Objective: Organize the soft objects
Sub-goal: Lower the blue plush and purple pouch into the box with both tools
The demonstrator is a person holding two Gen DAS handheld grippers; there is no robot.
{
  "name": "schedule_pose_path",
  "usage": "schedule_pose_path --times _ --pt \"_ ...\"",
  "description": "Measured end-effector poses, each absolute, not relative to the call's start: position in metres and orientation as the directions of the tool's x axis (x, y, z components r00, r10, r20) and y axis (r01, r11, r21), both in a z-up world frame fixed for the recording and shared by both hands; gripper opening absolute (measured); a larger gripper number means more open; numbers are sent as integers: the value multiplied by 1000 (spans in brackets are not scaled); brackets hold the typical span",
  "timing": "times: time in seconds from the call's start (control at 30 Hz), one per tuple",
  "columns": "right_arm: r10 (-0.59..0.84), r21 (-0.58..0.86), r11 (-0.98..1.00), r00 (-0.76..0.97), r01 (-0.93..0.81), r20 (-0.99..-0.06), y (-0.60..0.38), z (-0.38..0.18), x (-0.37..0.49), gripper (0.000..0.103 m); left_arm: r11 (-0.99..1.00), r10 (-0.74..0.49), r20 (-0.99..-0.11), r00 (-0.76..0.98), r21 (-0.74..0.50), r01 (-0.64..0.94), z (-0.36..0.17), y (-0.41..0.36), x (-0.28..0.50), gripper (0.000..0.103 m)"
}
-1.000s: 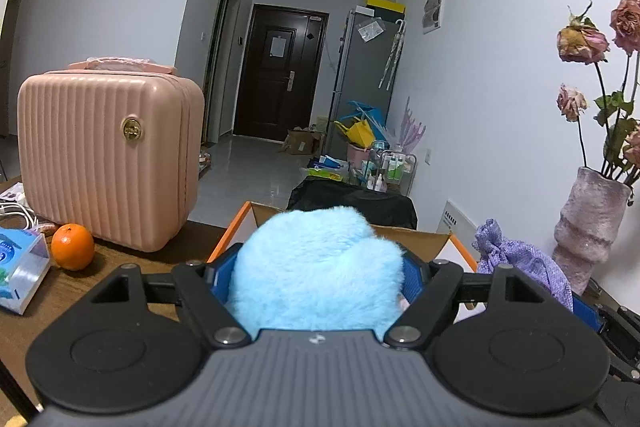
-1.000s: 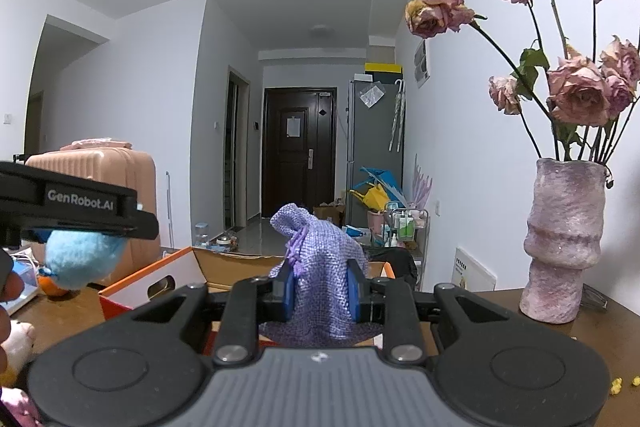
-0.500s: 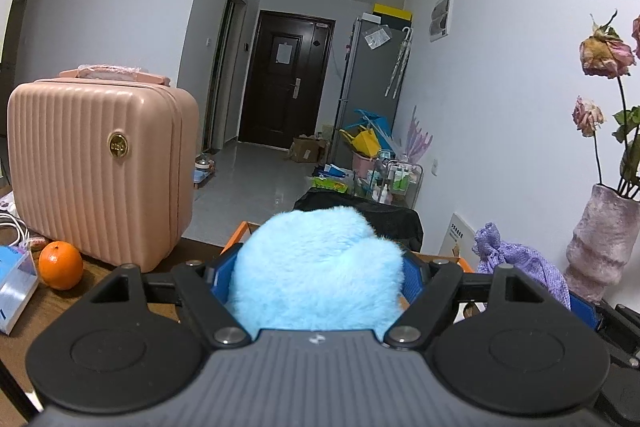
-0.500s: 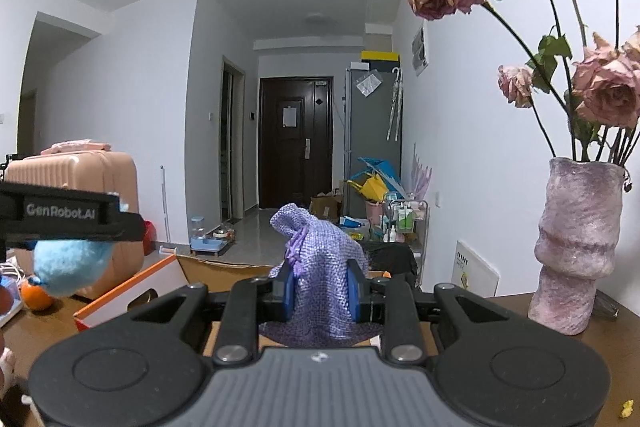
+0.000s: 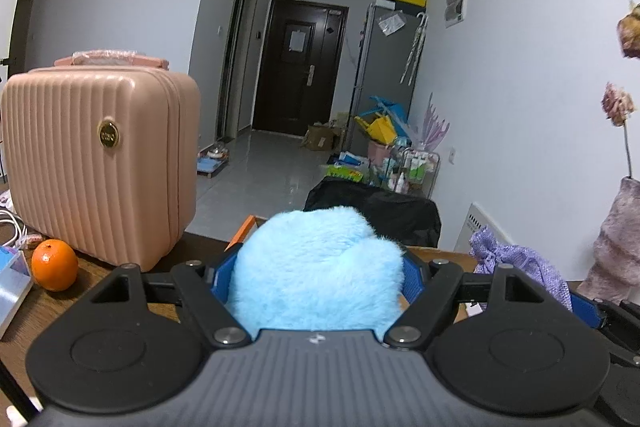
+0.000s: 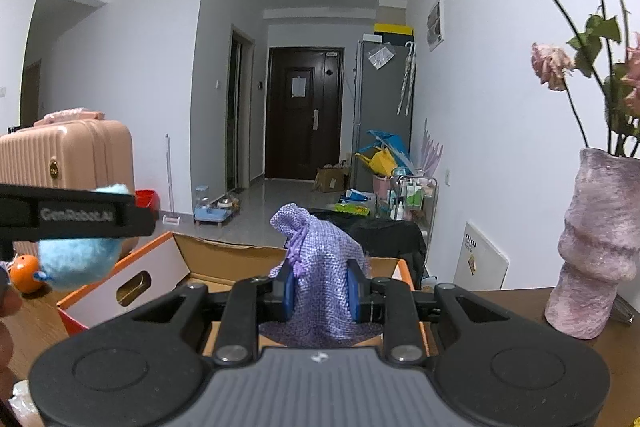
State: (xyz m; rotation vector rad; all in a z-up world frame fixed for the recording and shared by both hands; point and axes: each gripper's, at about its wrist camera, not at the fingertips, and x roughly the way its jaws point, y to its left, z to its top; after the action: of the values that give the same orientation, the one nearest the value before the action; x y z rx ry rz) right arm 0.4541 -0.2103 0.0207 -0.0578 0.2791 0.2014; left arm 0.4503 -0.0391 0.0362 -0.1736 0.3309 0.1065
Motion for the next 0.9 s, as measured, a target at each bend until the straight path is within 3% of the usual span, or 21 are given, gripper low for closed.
schedule_pose_path --times 0.3,0.9 --pt "192 -52 974 920 -222 -342 -197 13 475 26 975 119 -363 924 -134 -178 27 -38 474 77" --pt "148 -20 986 928 -165 -341 -199 -4 486 26 971 174 -360 917 -94 -221 2 -42 494 77"
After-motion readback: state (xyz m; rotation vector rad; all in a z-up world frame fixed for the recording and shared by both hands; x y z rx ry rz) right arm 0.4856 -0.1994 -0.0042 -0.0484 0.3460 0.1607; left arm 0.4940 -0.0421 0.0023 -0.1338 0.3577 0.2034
